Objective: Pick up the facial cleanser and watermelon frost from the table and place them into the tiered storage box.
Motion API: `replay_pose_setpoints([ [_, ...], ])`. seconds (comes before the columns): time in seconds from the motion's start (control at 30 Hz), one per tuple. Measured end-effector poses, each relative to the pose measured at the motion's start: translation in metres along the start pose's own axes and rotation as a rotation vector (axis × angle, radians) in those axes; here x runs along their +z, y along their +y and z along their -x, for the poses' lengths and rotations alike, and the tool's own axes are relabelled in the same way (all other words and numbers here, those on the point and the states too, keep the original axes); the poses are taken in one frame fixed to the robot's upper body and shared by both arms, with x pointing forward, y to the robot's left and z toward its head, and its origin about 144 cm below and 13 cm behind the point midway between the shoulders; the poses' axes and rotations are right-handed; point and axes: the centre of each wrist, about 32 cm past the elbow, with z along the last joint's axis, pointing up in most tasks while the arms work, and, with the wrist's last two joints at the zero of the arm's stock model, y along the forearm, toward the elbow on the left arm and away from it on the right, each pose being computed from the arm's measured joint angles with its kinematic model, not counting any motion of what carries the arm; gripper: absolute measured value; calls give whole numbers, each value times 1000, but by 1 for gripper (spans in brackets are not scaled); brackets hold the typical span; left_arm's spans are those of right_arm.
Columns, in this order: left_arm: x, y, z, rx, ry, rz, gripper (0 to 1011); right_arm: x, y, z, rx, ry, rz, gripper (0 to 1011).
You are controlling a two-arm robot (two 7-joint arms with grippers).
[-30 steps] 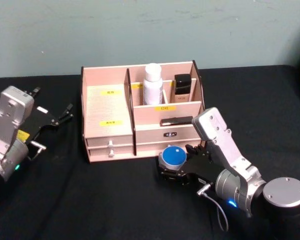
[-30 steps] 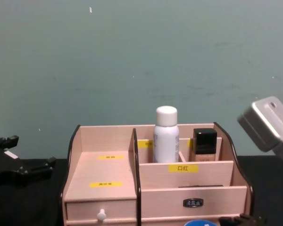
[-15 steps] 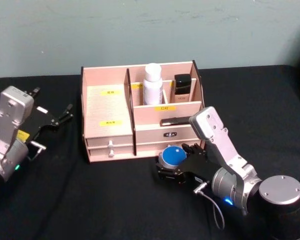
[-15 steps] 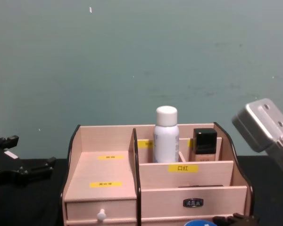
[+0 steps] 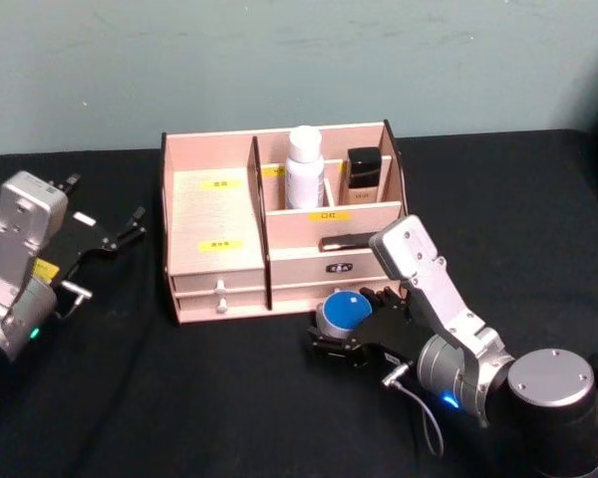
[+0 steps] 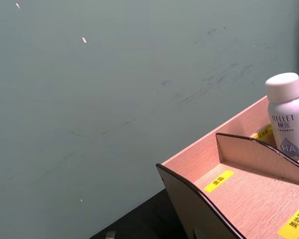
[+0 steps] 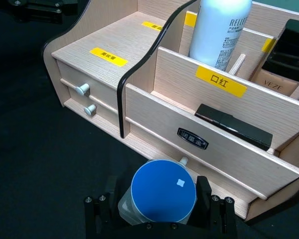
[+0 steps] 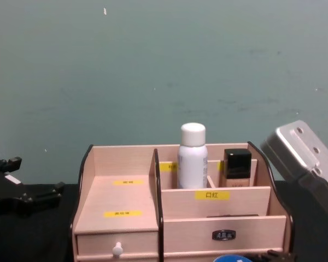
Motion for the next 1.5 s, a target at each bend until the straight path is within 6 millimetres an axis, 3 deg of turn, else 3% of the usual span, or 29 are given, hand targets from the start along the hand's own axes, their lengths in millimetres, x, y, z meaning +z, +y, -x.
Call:
replay_pose_setpoints([
  [0.33, 0, 0, 0, 0, 0, 0, 1010, 0, 0, 0, -2, -2, 0, 1000],
  [0.6, 0, 0, 0, 0, 0, 0, 1009, 0, 0, 0, -1, 0, -1, 826],
  [0.9, 0, 0, 0, 0, 0, 0, 1010, 0, 0, 0, -1, 2, -2, 750],
  [1.5, 0, 0, 0, 0, 0, 0, 1010, 0, 0, 0, 0, 4, -2, 735],
])
